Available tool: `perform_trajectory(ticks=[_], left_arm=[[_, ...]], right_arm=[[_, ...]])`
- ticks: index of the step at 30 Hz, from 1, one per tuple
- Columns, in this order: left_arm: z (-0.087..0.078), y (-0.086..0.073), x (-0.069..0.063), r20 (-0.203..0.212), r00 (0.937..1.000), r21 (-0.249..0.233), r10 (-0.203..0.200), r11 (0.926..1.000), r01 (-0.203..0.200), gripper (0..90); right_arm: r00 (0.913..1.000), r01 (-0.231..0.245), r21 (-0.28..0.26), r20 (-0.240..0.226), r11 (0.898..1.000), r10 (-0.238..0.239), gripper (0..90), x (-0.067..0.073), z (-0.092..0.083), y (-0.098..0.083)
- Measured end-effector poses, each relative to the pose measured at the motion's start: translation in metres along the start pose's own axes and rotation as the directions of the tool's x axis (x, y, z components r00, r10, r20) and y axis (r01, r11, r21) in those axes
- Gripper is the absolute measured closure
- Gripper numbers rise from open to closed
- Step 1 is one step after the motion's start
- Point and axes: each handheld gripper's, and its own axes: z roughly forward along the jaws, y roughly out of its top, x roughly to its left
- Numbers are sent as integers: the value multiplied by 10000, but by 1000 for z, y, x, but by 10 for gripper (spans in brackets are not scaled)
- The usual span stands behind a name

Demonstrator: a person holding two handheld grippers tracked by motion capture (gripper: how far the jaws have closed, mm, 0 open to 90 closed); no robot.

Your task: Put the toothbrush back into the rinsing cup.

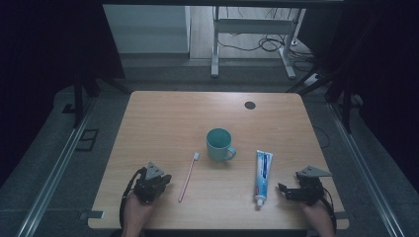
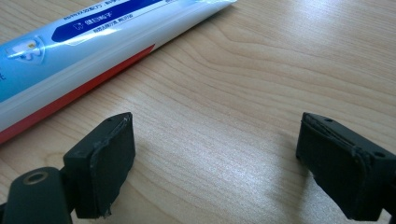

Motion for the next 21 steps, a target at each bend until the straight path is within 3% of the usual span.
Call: perform_trajectory(ticks=[10,21], left_arm=[[4,6,-19,682,9971,-19,336,9994,-335,896],[16,10,-40,1342,9879,271,777,9963,-821,894]], right_arm=[[10000,34,-13,-24,10000,-34,117,0,0,0],[10000,61,-12,-48,10000,-61,118,0,0,0]])
